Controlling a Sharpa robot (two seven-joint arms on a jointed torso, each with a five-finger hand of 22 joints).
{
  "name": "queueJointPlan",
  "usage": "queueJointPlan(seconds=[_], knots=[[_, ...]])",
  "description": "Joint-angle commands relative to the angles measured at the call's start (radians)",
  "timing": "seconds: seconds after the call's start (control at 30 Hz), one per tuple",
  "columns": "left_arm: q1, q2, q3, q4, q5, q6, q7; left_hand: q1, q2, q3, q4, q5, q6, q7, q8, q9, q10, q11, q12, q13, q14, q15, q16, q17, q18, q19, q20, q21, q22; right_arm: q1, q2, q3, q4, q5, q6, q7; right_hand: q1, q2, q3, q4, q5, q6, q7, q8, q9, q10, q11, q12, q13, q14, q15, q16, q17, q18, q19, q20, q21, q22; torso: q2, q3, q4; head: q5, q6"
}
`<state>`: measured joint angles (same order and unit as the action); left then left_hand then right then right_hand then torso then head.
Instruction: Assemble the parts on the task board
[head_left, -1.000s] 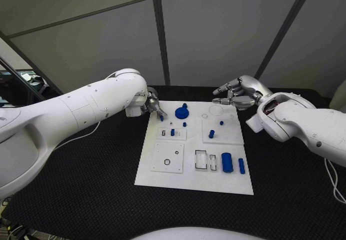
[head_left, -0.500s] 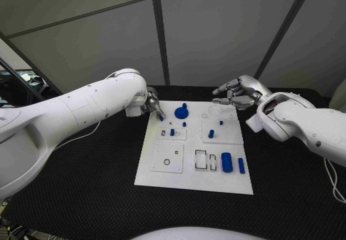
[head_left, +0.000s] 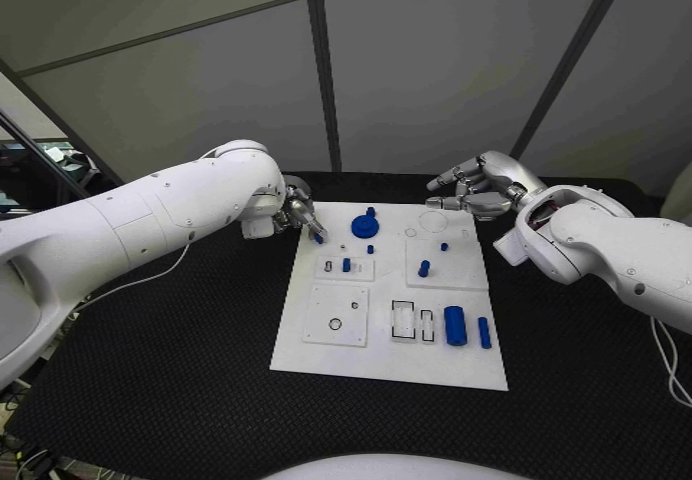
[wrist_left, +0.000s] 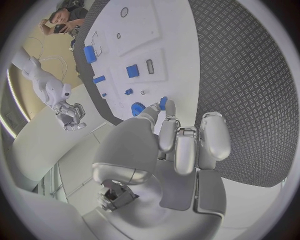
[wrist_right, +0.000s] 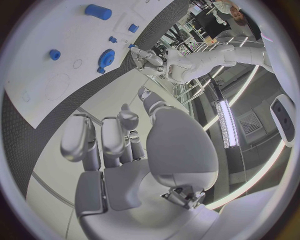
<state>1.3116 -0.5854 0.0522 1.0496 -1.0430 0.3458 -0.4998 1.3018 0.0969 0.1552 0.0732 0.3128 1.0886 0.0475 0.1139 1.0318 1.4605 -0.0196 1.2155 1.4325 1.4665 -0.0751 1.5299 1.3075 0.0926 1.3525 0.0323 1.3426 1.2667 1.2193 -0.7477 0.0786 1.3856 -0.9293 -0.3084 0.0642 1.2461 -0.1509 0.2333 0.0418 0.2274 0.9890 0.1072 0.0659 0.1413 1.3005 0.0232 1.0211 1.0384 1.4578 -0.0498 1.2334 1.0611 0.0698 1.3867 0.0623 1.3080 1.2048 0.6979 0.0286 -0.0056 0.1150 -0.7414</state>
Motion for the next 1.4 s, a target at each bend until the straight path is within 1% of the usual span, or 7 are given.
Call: queueJointPlan(seconds=[0.03, 0.3, 0.37, 0.47, 0.77, 0.93, 1.4], knots=[[0.001, -0.030, 0.001, 0.056, 0.053, -0.054, -0.003, -0.004, 0.006, 0.098, -0.088, 0.007, 0.003, -0.005, 0.006, 0.006, 0.009, -0.007, 0.006, -0.003, 0.094, -0.005, 0.005, 0.227, -0.015, 0.009, 0.002, 0.004, 0.001, 0.002, -0.001, 0.001, 0.000, -0.001, 0.009, 0.002, -0.009, 0.002, 0.003, 0.004, 0.005, 0.002, 0.001, -0.002, 0.001, -0.003, 0.000, 0.005, 0.001, 0.010, -0.001, -0.005, 0.001, 0.011, -0.004, -0.002, -0.002, 0.001, -0.001, -0.0001, 0.0028, 0.001, 0.000], [-0.006, -0.119, 0.000, 0.203, 0.064, -0.137, -0.017, -0.036, -0.006, 0.130, -0.109, 0.033, 0.007, -0.008, 0.013, 0.026, 0.017, -0.010, 0.025, 0.004, 0.093, -0.008, 0.002, 0.224, -0.016, 0.015, -0.001, 0.009, 0.010, 0.002, -0.001, 0.000, -0.004, -0.001, 0.011, 0.002, -0.009, 0.002, 0.003, 0.004, 0.005, 0.002, 0.001, -0.002, 0.001, -0.003, 0.000, 0.005, 0.001, 0.010, -0.001, -0.005, 0.001, 0.011, -0.004, -0.002, -0.002, 0.001, -0.002, -0.0006, 0.0035, 0.005, -0.002], [-0.013, -0.139, -0.001, 0.241, 0.065, -0.159, -0.021, -0.043, -0.008, 0.137, -0.113, 0.039, 0.007, -0.009, 0.015, 0.031, 0.019, -0.011, 0.032, 0.007, 0.093, -0.009, 0.000, 0.222, -0.017, 0.017, -0.002, 0.010, 0.012, 0.002, -0.001, 0.000, -0.006, -0.001, 0.011, 0.002, -0.009, 0.002, 0.003, 0.004, 0.005, 0.002, 0.001, -0.002, 0.001, -0.003, 0.000, 0.005, 0.001, 0.010, -0.001, -0.005, 0.001, 0.011, -0.004, -0.002, -0.002, 0.001, -0.001, -0.0006, 0.0027, 0.007, -0.002], [-0.024, -0.153, -0.002, 0.272, 0.066, -0.174, -0.028, -0.050, -0.010, 0.145, -0.118, 0.046, 0.007, -0.010, 0.016, 0.035, 0.019, -0.012, 0.031, 0.007, 0.091, -0.011, -0.004, 0.217, -0.017, 0.019, -0.003, 0.011, 0.015, 0.002, 0.000, 0.000, -0.006, -0.001, 0.012, 0.002, -0.009, 0.002, 0.003, 0.004, 0.005, 0.002, 0.001, -0.002, 0.001, -0.003, 0.000, 0.005, 0.001, 0.010, -0.001, -0.005, 0.001, 0.011, -0.004, -0.002, -0.002, 0.001, -0.001, -0.0010, 0.0024, 0.008, -0.002], [-0.048, -0.162, -0.005, 0.302, 0.039, -0.174, -0.041, -0.058, -0.011, 0.156, -0.123, 0.053, 0.006, -0.010, 0.017, 0.041, 0.017, -0.012, 0.027, 0.006, 0.090, -0.013, -0.007, 0.214, -0.018, 0.023, -0.005, 0.015, 0.021, 0.002, -0.001, 0.000, -0.007, -0.001, 0.013, 0.002, -0.009, 0.002, 0.003, 0.004, 0.005, 0.002, 0.001, -0.002, 0.001, -0.003, 0.000, 0.005, 0.001, 0.010, -0.001, -0.005, 0.001, 0.011, -0.004, -0.002, -0.002, 0.001, 0.001, -0.0009, -0.0003, 0.008, -0.005], [-0.057, -0.162, -0.008, 0.307, 0.018, -0.165, -0.043, -0.059, -0.011, 0.157, -0.123, 0.054, 0.006, -0.010, 0.017, 0.042, 0.017, -0.013, 0.027, 0.006, 0.090, -0.013, -0.007, 0.215, -0.018, 0.023, -0.006, 0.014, 0.021, 0.001, -0.001, 0.000, -0.008, -0.001, 0.013, 0.002, -0.010, 0.004, 0.005, 0.005, 0.006, 0.002, 0.001, -0.001, 0.002, -0.002, 0.000, 0.007, 0.002, 0.010, -0.001, -0.005, 0.003, 0.011, -0.003, -0.002, -0.003, 0.001, 0.001, -0.0011, 0.0014, 0.007, -0.008], [-0.065, -0.160, -0.010, 0.318, -0.002, -0.138, -0.046, -0.065, -0.014, 0.165, -0.128, 0.058, 0.007, -0.011, 0.019, 0.047, 0.018, -0.013, 0.028, 0.006, 0.091, -0.014, -0.005, 0.217, -0.019, 0.024, -0.007, 0.015, 0.022, 0.001, 0.000, 0.000, -0.009, -0.001, 0.015, 0.002, -0.010, 0.004, 0.005, 0.005, 0.006, 0.002, 0.001, -0.001, 0.002, -0.002, 0.000, 0.007, 0.002, 0.010, -0.001, -0.005, 0.003, 0.011, -0.003, -0.002, -0.003, 0.001, 0.000, -0.0009, 0.0011, 0.008, -0.013]])
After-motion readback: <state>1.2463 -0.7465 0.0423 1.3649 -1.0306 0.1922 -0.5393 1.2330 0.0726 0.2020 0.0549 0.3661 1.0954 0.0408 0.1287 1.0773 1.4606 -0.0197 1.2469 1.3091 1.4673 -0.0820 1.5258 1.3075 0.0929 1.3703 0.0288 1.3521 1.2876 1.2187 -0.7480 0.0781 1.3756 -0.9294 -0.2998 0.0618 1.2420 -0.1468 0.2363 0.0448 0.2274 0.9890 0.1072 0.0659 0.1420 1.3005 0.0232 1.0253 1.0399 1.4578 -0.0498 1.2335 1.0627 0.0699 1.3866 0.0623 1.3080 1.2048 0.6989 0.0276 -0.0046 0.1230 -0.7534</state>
